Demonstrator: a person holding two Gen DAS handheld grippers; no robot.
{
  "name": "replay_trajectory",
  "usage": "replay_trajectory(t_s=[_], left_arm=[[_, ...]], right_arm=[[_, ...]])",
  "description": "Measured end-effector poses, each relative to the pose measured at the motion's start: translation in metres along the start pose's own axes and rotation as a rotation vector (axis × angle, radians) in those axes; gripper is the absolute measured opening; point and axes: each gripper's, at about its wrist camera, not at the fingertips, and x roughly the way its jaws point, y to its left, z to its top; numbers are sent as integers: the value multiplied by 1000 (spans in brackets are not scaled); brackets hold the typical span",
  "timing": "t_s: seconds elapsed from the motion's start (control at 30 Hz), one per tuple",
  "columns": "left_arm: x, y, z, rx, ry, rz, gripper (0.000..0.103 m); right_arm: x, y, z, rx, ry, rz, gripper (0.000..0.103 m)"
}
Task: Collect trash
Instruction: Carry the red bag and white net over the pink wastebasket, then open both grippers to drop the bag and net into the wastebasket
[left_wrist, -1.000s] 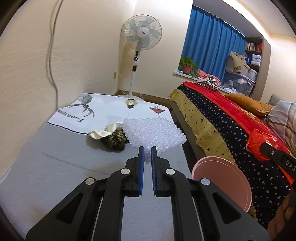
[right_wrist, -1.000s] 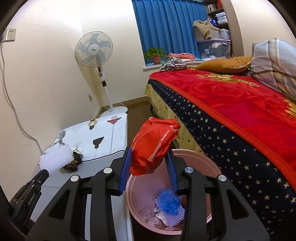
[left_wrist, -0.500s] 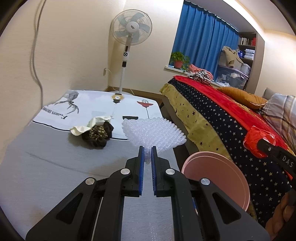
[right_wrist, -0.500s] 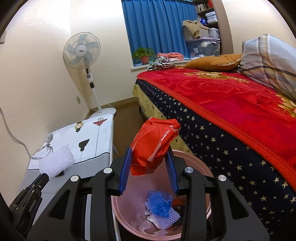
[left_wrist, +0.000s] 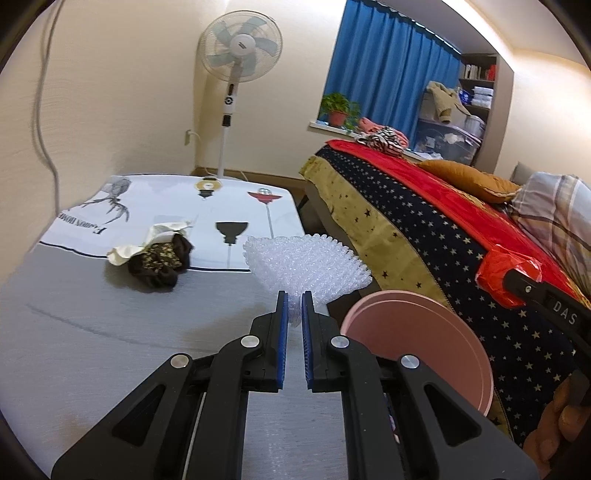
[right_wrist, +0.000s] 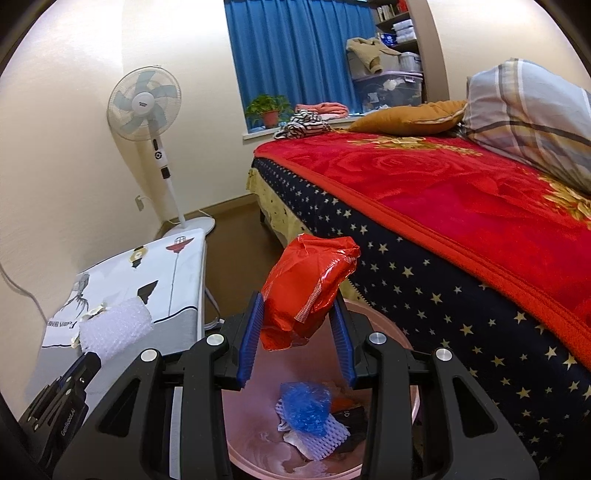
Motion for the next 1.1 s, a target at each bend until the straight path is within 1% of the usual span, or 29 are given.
replay_trajectory(t_s=[0.23, 0.6, 1.0, 1.03, 1.07, 1.1], left_arm=[[9, -15, -4, 29, 18, -51, 7], [39, -41, -15, 54, 96, -122, 7], [54, -63, -21, 64, 140, -173, 7], [55, -65, -22, 66, 147, -183, 8], [56, -66, -23, 66, 157, -199, 8], [57, -67, -23, 66, 168, -208, 10]], right_arm=[[7, -2, -4, 3, 12, -17, 37], [20, -16, -5, 24, 36, -71, 37], [23, -29, -6, 29, 51, -115, 36], [22, -30, -6, 29, 49, -123, 40], [22, -31, -6, 31, 50, -132, 47], [22, -32, -6, 36, 50, -137, 50]])
